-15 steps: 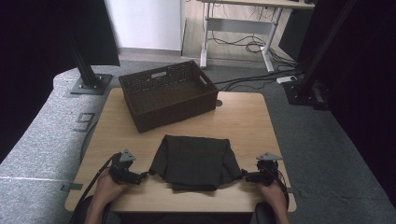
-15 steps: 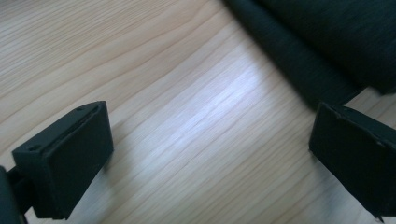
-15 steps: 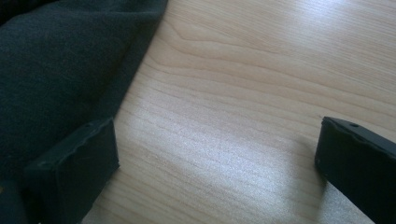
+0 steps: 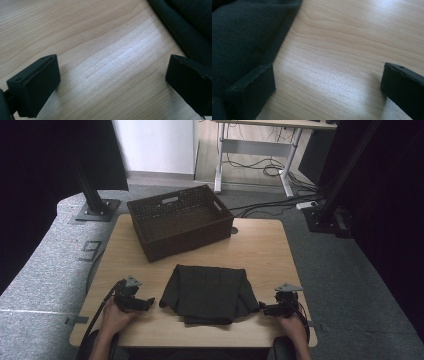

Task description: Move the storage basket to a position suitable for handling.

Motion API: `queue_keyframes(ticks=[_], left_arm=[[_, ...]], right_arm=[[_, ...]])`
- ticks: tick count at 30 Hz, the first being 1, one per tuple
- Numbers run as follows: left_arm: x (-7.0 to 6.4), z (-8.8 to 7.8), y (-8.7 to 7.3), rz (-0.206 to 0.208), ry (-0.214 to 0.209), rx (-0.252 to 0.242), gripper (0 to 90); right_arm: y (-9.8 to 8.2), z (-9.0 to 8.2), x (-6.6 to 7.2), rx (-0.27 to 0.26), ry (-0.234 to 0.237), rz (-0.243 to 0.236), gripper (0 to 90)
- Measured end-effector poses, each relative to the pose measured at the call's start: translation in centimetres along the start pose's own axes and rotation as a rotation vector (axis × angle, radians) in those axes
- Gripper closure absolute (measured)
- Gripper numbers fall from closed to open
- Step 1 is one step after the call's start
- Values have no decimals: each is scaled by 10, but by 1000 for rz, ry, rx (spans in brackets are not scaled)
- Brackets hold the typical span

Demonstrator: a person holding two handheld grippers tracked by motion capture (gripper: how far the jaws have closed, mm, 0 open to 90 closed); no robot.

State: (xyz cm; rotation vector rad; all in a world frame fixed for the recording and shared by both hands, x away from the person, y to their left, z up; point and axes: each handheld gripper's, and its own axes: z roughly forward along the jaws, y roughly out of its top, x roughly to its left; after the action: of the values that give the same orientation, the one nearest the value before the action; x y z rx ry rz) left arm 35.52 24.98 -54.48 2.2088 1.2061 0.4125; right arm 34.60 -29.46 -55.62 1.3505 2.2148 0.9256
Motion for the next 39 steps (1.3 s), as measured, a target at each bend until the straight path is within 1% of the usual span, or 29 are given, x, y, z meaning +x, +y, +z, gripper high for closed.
queue_keyframes(ticks=[2,4,7,10,12,13,14,16,17,18,19,20,23,24,25,27,28,30,32,33,34,35,36,39], left_arm=[[-1,-1,2,-1,1,16,4],[-1,-2,3,-1,2,21,41],[-1,-3,8,3,-4,13,52],[-3,-4,17,19,-4,-1,58],[-4,-4,24,27,-5,-13,67],[-4,-5,28,29,-14,-21,82],[-4,-5,33,31,-21,-28,97],[-5,-4,42,42,-33,-40,113],[-7,-3,53,53,-40,-53,141],[-7,-3,53,53,-40,-53,143],[-8,-2,59,56,-46,-62,146],[-10,-1,65,61,-55,-69,146],[-15,4,84,82,-61,-83,148],[-17,6,90,88,-61,-88,148],[-20,9,98,93,-66,-95,149],[-22,13,108,96,-80,-105,148],[-24,16,113,97,-83,-109,148],[-27,21,122,101,-88,-112,146],[-28,27,129,104,-95,-110,144],[-29,32,133,106,-99,-107,143],[-30,34,135,105,-100,-104,143],[-30,38,137,100,-102,-104,140],[-29,42,139,96,-107,-102,140],[-27,57,142,95,-80,-65,130]], right_arm=[[1,-1,0,12,2,-3,8],[2,-3,0,21,7,-3,10],[6,-7,-1,16,11,1,10],[15,-11,-1,-4,32,17,17],[20,-12,-1,-9,42,21,24],[24,-11,0,-10,48,18,33],[31,-9,2,-8,63,12,48],[34,-7,3,-6,68,5,55],[41,-4,5,-1,77,-6,73],[41,-4,5,-1,77,-6,73],[49,0,7,-4,88,-12,93],[49,0,7,-4,88,-12,93],[66,8,10,-10,109,-26,124],[66,8,10,-10,109,-26,124],[70,10,11,-12,110,-26,126],[82,17,12,-15,112,-27,126],[82,17,12,-15,112,-27,126],[92,24,13,-15,112,-25,121],[95,27,13,-18,111,-23,111],[103,33,15,-18,110,-15,95],[103,33,15,-18,110,-15,76],[109,39,17,-14,109,-14,46],[109,39,17,-14,109,-14,46],[119,50,20,-6,107,-15,16]])
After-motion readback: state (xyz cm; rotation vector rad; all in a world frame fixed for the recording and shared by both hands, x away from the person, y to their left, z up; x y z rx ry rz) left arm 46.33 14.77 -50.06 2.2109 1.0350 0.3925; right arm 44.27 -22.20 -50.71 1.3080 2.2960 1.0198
